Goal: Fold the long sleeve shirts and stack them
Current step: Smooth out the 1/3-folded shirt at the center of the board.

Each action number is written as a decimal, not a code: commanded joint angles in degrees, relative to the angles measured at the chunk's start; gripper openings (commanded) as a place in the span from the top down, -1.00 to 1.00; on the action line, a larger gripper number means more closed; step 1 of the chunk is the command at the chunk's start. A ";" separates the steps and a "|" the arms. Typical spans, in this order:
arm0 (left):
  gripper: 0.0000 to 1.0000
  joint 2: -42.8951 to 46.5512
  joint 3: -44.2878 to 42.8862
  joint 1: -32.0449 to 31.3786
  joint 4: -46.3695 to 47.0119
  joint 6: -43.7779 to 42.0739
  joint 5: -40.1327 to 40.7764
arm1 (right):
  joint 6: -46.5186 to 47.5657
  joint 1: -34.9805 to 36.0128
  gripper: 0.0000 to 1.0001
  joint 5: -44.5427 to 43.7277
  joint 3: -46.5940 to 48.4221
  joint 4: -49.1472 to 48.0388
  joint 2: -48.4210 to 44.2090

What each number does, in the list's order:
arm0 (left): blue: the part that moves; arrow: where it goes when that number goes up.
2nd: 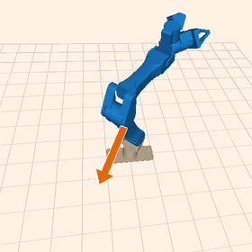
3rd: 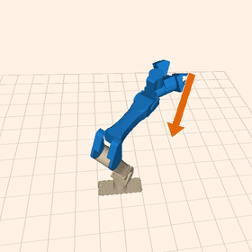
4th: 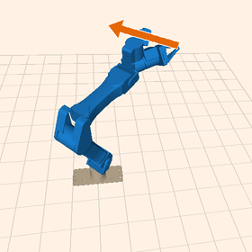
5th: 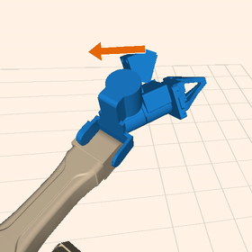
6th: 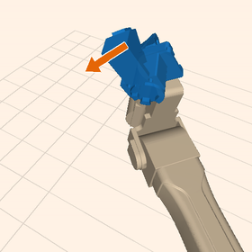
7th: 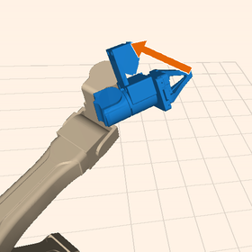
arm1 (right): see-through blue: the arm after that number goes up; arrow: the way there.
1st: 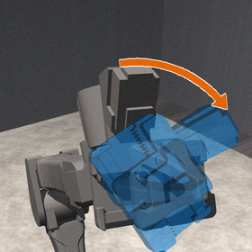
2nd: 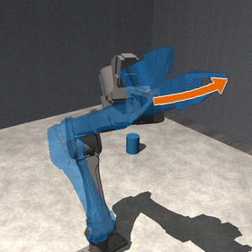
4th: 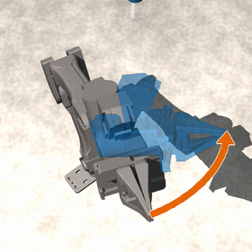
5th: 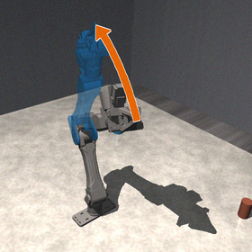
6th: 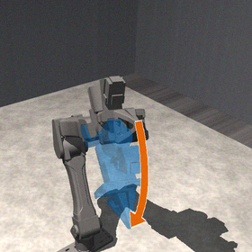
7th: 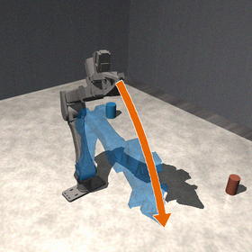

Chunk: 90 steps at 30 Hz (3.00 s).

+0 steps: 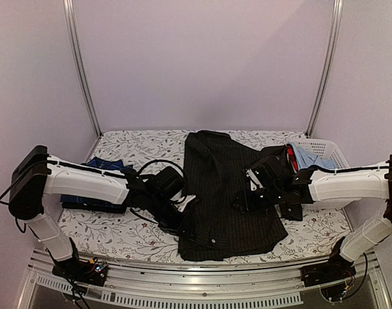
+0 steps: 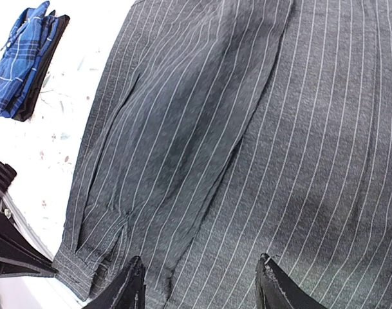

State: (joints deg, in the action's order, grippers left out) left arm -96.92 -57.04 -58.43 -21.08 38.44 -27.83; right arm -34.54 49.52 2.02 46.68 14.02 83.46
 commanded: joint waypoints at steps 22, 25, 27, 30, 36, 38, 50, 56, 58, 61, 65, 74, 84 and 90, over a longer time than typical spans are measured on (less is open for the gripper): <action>0.09 6.70 5.44 12.60 4.38 1.98 6.42 | 7.68 -4.45 -0.08 0.38 17.72 1.98 16.42; 0.14 1.11 2.67 15.52 4.97 -0.36 3.55 | 9.01 -6.81 -0.05 1.66 21.97 1.97 19.45; 0.15 -2.37 1.03 16.31 5.50 -1.35 1.97 | 9.60 -8.26 -0.05 2.44 24.38 2.02 21.56; 0.17 -5.88 -0.27 16.77 5.77 -1.87 -1.26 | 10.34 -10.59 -0.04 3.67 27.45 2.42 24.53; 0.21 -6.53 3.63 16.72 6.74 -1.17 -4.51 | 12.35 -12.64 -0.04 4.70 33.78 3.77 28.73; 0.28 -6.46 5.16 16.69 8.27 -0.74 -6.52 | 12.94 -12.84 -0.04 4.51 35.63 4.33 30.34; 1.00 -6.41 8.03 16.52 7.80 0.05 -10.24 | 14.62 -15.19 -0.04 5.00 42.81 4.54 35.87; 1.00 -1.44 11.46 16.95 1.49 -1.74 -8.82 | 15.69 -15.33 -0.05 5.65 47.28 5.08 39.07; 1.00 0.68 13.73 17.75 -0.60 -2.04 -8.59 | 15.73 -15.33 -0.05 6.56 48.80 5.21 40.39; 1.00 3.61 16.03 18.43 -2.74 -1.99 -9.13 | 15.58 -15.25 -0.05 8.52 50.26 5.36 42.07; 0.87 6.43 15.16 18.45 -6.61 -1.96 -7.95 | 15.21 -14.28 -0.04 9.66 50.45 5.28 42.83; 0.44 3.92 -8.15 21.83 -15.60 -7.67 6.92 | 14.52 -13.40 -0.03 10.97 47.82 4.50 41.23; 0.26 -22.60 -46.06 25.74 -16.02 -11.83 14.04 | 12.50 -13.47 -0.01 9.43 46.71 4.22 40.40; 0.13 -37.41 -67.19 25.74 -24.36 -12.48 23.05 | 12.13 -13.47 -0.01 8.41 45.11 3.94 39.43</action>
State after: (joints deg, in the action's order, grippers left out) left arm -127.79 -114.41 -33.08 -38.46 27.38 -12.34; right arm -21.67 35.97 11.86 93.17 18.61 125.21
